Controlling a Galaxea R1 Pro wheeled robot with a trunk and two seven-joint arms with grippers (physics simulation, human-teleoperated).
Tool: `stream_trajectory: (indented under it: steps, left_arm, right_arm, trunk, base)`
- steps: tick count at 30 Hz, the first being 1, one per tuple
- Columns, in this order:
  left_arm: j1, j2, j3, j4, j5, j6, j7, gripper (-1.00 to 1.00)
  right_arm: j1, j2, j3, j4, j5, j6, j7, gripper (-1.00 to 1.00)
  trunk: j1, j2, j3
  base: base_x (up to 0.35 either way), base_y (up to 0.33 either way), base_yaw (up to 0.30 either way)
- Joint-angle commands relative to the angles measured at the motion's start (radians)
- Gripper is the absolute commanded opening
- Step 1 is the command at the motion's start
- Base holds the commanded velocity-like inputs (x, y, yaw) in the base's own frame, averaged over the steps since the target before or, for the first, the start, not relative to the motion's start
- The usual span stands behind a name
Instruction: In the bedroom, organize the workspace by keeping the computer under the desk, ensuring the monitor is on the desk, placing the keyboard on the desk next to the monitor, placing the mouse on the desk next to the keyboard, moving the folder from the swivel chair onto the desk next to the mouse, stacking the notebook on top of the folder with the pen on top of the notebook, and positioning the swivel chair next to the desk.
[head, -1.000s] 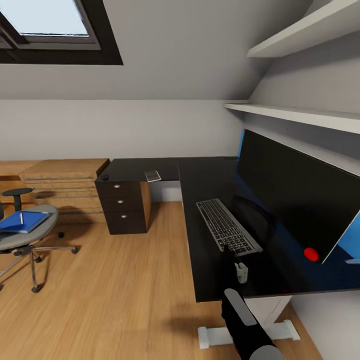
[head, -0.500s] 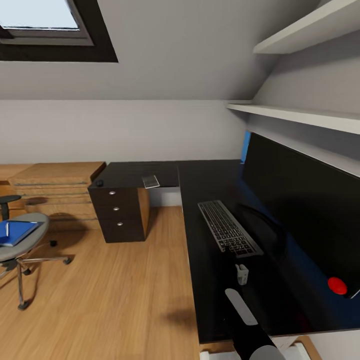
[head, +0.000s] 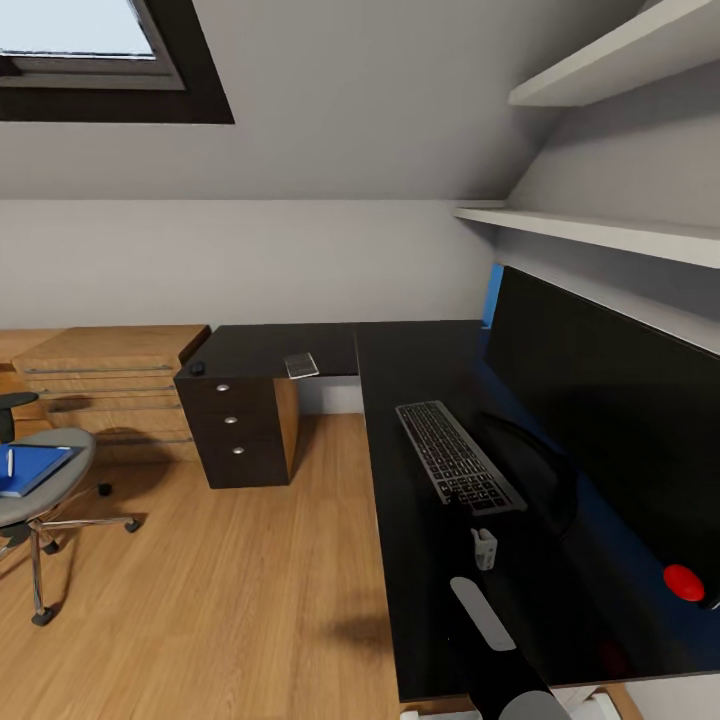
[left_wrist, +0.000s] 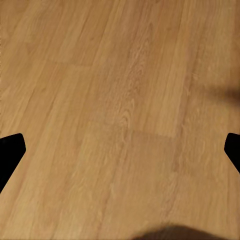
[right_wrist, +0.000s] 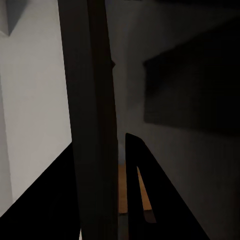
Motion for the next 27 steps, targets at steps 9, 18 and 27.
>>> stream_trajectory:
  steps: [9, 18, 27]
  left_arm:
    - [0.000, -0.001, 0.001, -0.001, 0.007, -0.002, -0.001, 1.00]
    - [0.000, -0.001, 0.001, -0.001, 0.007, -0.003, -0.001, 1.00]
    - [0.000, -0.001, 0.001, -0.001, 0.007, -0.003, 0.000, 1.00]
  right_arm:
    - [-0.001, 0.000, 0.004, 0.001, -0.010, 0.002, 0.006, -1.00]
    - [-0.001, 0.000, 0.003, 0.000, -0.011, 0.001, 0.003, -1.00]
    - [-0.001, 0.000, 0.004, -0.003, -0.008, 0.021, -0.070, -1.00]
  trunk:
    - [0.000, -0.001, -0.001]
    - [0.000, -0.001, -0.001]
    - [0.000, -0.001, -0.001]
  base:
    - [0.000, 0.000, 0.000]
    - [0.000, 0.000, 0.000]
    - [0.000, 0.000, 0.000]
